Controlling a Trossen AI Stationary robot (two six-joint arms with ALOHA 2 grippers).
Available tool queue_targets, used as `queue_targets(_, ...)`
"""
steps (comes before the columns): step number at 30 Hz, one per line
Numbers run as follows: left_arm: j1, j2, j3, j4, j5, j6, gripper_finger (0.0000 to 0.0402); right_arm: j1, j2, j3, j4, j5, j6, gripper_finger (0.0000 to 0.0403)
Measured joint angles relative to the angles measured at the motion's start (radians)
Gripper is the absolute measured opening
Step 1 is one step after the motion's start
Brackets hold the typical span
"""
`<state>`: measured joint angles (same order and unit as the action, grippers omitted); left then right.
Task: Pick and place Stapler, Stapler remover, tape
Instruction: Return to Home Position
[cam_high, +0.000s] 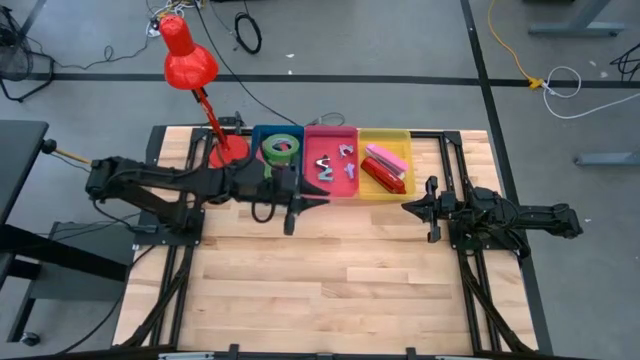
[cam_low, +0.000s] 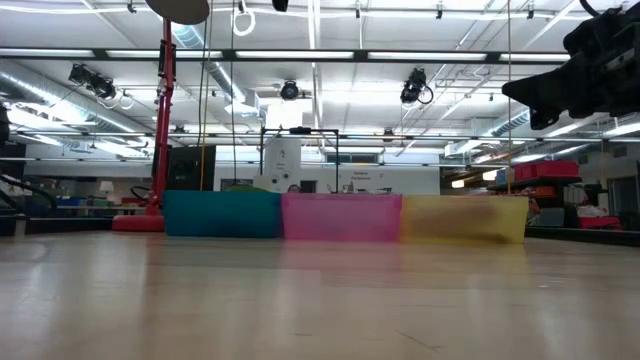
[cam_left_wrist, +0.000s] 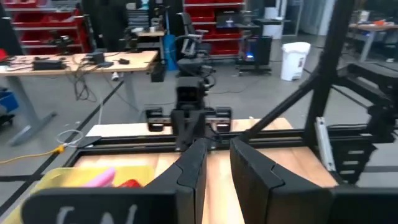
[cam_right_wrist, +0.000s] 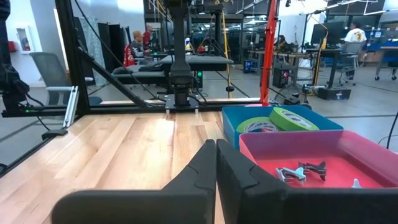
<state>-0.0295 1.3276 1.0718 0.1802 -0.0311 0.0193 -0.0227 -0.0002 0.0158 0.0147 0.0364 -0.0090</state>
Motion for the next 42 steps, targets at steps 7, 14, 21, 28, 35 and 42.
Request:
queue_targets(7, -0.053, -0.006, -0.083, 0.113, -0.002, -0.020, 0.0076, 0.000, 0.000, 0.000, 0.000, 0.000, 0.000, 0.0013)
queue_targets(14, -0.101, -0.115, -0.310, 0.314, -0.001, -0.057, 0.0076, 0.000, 0.000, 0.000, 0.000, 0.000, 0.000, 0.0013)
queue_targets(21, -0.103, -0.288, -0.536, 0.432, 0.000, -0.088, 0.0076, 0.000, 0.000, 0.000, 0.000, 0.000, 0.000, 0.0013)
queue_targets(28, -0.096, -0.518, -0.718, 0.472, -0.002, -0.094, 0.0076, 0.000, 0.000, 0.000, 0.000, 0.000, 0.000, 0.0013)
queue_targets(35, -0.096, -0.738, -0.833, 0.475, -0.002, -0.079, 0.0076, 0.000, 0.000, 0.000, 0.000, 0.000, 0.000, 0.0013)
queue_targets(42, -0.096, -0.916, -0.923, 0.470, 0.000, -0.045, 0.0076, 0.000, 0.000, 0.000, 0.000, 0.000, 0.000, 0.0013)
